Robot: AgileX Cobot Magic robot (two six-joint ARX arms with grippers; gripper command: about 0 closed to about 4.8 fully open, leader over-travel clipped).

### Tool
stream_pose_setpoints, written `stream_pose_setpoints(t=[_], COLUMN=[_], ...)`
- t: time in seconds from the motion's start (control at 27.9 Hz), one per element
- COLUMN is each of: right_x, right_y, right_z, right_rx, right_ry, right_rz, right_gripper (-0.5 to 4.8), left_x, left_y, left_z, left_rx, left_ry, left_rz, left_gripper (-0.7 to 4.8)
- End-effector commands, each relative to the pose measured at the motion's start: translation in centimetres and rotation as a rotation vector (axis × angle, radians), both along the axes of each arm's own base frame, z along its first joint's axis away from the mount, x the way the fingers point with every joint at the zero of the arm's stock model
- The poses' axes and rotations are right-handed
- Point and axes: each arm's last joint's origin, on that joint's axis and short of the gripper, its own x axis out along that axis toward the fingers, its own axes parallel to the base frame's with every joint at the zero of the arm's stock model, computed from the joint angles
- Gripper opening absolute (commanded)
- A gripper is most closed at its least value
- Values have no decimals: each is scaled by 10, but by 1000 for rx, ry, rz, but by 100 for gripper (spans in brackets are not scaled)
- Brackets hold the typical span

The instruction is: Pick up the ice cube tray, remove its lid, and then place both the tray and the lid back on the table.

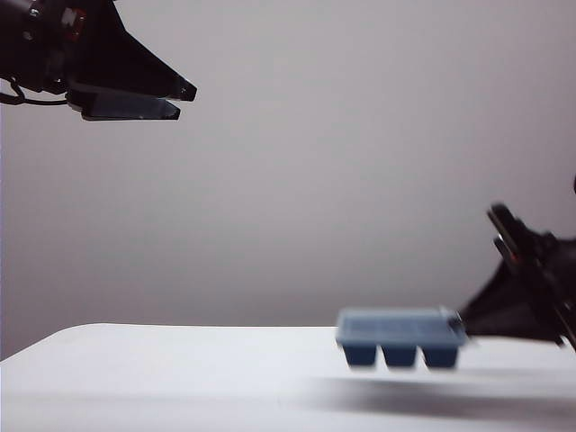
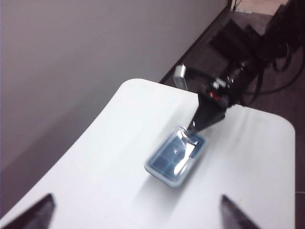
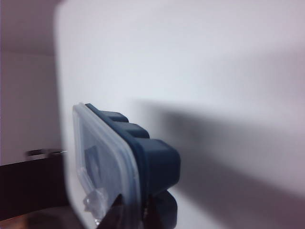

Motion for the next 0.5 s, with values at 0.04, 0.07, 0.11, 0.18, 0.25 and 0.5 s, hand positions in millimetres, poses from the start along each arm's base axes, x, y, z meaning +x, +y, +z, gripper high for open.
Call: stream_pose_setpoints(t=[0.04,0.07,0.11,0.18,0.25,0.5], right_x=[16,21,23,27,28,23], right_y=[3,3,4,12,18,59], right_z=[20,28,32,50,62,94], right_rx=[141,195,221,270,291,331], right_ry=[4,12,12,-8,-28,-68], right_rz=[47,73,91,148,187,344], right_gripper=[-6,-6,-6,-6,-6,-6], left_x=[0,0,-1,-3,-4,-6], left_y=[0,0,0,-1,-3,-8], left_z=[2,1,0,-3,-4,-5], left_rx=[32,57,73,109,123,139], left_ry=[-85,-115,-133,-160,-169,-201], left_rz=[-28,-43,-53,-79,-97,-138], left_gripper=[479,479,479,479,479,479])
